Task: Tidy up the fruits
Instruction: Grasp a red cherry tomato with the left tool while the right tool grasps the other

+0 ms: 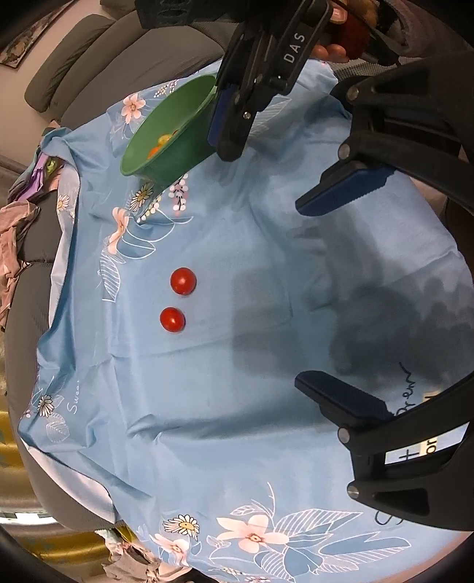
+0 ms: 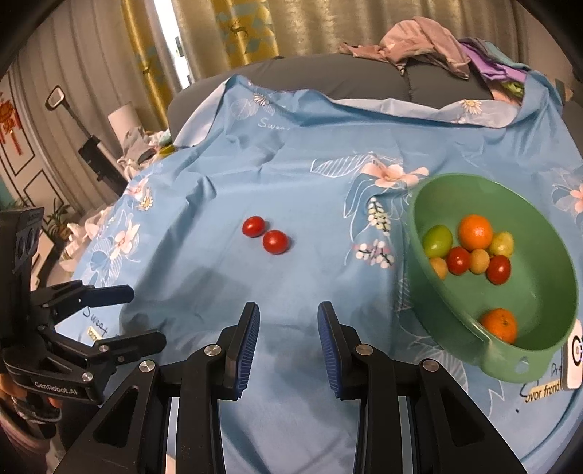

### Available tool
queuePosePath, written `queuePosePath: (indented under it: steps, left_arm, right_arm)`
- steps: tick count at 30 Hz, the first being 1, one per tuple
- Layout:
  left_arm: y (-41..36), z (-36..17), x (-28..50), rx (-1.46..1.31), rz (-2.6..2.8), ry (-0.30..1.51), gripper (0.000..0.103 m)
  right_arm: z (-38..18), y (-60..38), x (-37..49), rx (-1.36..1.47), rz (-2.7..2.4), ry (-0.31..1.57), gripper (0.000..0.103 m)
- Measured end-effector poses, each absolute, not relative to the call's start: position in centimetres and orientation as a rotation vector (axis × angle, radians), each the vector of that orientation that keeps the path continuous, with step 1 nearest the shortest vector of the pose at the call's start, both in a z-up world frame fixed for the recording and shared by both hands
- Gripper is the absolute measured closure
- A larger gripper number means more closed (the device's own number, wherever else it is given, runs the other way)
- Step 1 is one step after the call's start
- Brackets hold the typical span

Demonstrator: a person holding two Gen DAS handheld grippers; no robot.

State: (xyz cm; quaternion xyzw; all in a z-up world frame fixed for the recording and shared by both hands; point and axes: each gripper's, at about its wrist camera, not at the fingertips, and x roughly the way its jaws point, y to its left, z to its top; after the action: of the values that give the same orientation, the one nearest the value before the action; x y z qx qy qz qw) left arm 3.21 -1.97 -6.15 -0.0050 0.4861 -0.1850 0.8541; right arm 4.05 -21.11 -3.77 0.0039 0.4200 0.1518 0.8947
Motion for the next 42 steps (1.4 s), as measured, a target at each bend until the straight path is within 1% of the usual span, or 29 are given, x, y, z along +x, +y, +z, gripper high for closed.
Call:
queuePosePath:
  steps: [12, 26, 42]
  left_arm:
    - [-0.9, -7.3, 5.6, -0.026, -0.382, 1.056, 0.016]
    - [-0.9, -7.4, 11.3, 0.017, -0.372, 1.003, 0.016]
    - [-0.3, -8.0, 14.1, 0.02, -0.367, 1.006, 0.016]
  right_arm:
    - [-5.2, -19.9, 6.3, -0.001, 0.339, 0.91, 0.07]
    - [-6.9, -18.4, 11.0, -0.019, 0.365, 0.953, 0.07]
    - [-8.5, -16.0, 15.0, -0.086, 0.403, 1.0, 0.069]
